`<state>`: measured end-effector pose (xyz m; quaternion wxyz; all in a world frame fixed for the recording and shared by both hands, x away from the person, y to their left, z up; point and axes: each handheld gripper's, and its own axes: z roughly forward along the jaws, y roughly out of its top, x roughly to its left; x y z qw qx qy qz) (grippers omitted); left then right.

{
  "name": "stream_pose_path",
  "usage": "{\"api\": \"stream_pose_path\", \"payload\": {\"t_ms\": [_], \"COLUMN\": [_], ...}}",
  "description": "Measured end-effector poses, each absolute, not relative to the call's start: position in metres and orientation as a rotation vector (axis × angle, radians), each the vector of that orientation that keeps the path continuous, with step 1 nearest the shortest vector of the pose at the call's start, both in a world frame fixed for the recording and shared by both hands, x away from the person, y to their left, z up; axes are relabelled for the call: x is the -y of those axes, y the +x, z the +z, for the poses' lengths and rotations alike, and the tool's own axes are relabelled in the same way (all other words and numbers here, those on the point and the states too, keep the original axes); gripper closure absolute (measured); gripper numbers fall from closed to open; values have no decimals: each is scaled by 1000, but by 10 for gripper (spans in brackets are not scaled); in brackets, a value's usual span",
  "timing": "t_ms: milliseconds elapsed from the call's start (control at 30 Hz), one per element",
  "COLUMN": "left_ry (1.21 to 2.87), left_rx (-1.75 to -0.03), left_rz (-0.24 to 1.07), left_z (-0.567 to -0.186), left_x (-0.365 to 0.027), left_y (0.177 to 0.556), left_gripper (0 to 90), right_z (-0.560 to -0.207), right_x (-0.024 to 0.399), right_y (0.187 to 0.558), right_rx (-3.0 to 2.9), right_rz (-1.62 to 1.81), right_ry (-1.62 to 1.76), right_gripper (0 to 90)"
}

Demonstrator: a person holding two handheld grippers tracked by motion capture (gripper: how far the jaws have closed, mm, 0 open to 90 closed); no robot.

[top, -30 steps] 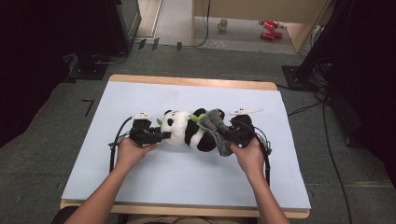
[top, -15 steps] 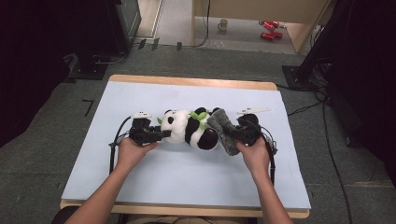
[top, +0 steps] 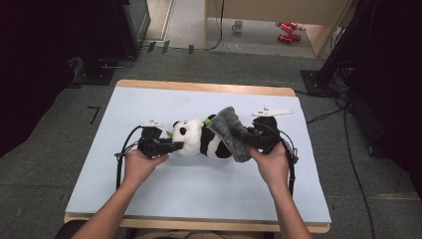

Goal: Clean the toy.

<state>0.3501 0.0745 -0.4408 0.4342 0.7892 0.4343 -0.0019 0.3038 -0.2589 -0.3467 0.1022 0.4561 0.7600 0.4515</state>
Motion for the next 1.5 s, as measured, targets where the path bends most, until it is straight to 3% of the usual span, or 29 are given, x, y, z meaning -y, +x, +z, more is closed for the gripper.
{"api": "stream_pose_path", "payload": {"t_ms": [433,633,833,1200,1500], "left_ry": [1950,1914,1936,2001,1963], "left_rx": [-1045,-943,-836,-811,-714], "left_rz": [27,103,185,198,181], "left_z": [-443,-443,-446,-454,-445], "left_x": [-80,-83,-86,-97,-90], "left_y": [346,343,338,350,368], "left_gripper": [601,454,367,341,319], "right_z": [-382,-388,-390,-385,-383], "right_x": [228,230,236,246,248], "right_y": [302,310,321,350,366], "right_rx": [-2406,-2347,-2315,-2283,-2293], "right_rz": [1206,1178,1201,1241,1242], "right_ry": [1297,1259,1268,1316,1328], "right_gripper": [801,803,804,802,801]}}
